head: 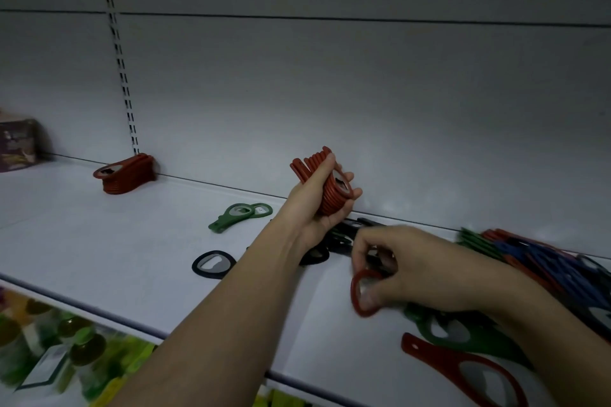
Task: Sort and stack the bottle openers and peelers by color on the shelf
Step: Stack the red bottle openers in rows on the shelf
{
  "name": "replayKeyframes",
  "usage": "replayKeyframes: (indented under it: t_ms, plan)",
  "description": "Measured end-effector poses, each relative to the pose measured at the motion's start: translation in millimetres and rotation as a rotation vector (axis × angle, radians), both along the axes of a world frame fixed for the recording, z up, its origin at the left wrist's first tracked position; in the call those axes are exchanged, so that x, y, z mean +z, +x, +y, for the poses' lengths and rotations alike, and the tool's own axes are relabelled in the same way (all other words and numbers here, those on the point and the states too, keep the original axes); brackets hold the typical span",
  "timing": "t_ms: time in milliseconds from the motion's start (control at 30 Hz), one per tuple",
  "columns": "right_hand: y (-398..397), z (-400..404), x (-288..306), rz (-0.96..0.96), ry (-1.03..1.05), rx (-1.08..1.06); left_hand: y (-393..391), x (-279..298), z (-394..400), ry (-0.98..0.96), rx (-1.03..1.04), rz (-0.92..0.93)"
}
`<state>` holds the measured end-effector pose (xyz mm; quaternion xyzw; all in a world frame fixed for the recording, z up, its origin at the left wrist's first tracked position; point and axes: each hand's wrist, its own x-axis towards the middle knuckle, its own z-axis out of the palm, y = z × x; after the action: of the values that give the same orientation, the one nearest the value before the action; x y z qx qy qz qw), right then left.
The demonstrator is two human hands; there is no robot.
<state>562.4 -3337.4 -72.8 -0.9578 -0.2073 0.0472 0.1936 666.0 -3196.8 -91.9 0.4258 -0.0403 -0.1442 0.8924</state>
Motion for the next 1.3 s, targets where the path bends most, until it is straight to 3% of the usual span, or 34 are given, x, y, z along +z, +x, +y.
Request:
replayKeyframes:
  t_ms: [200,400,500,533,600,700,767,1000,1167,1300]
  plan:
    - [7.7,-14.9,8.8,-0.259,0.75,-0.201,2.4,0.4,6.0,-0.037,0.021,0.007]
    - [25.7,-31.4,7.6,0.01,1.626,-0.476,0.4,-4.2,-3.2,0.002,-0.039,-0.14]
    - [29.6,-26.4,4.9,0.174,1.872,-0.449,-7.4,-5.4,-13.9,0.059,-0.123,-0.311]
    - [29.6,-22.9,1.5,0.22,1.853,-0.447,-10.7,-5.8,-17.3,0.076,-0.161,-0.35]
    - [29.9,-18.1,-7.4,0.218,1.59,-0.516,-15.1,-7.4,-21.3,0.135,-0.235,-0.385]
    - [29.3,-19.0,-15.3,-0.025,1.108,-0.634,-15.4,-10.3,-22.8,0.212,-0.283,-0.367]
    - [27.4,-21.5,-13.6,-0.168,0.97,-0.603,-16.4,-11.4,-22.8,0.217,-0.301,-0.325]
    - [27.1,-34.8,-7.8,-0.332,0.812,-0.449,-21.1,-6.9,-18.8,0.247,-0.355,-0.337]
    - [23.4,-35.3,5.5,-0.278,1.064,-0.354,-25.6,-5.1,-20.4,0.292,-0.409,-0.414]
    - [18.7,-30.0,6.9,-0.269,0.823,-0.236,-28.6,-5.9,-23.3,0.449,-0.387,-0.486]
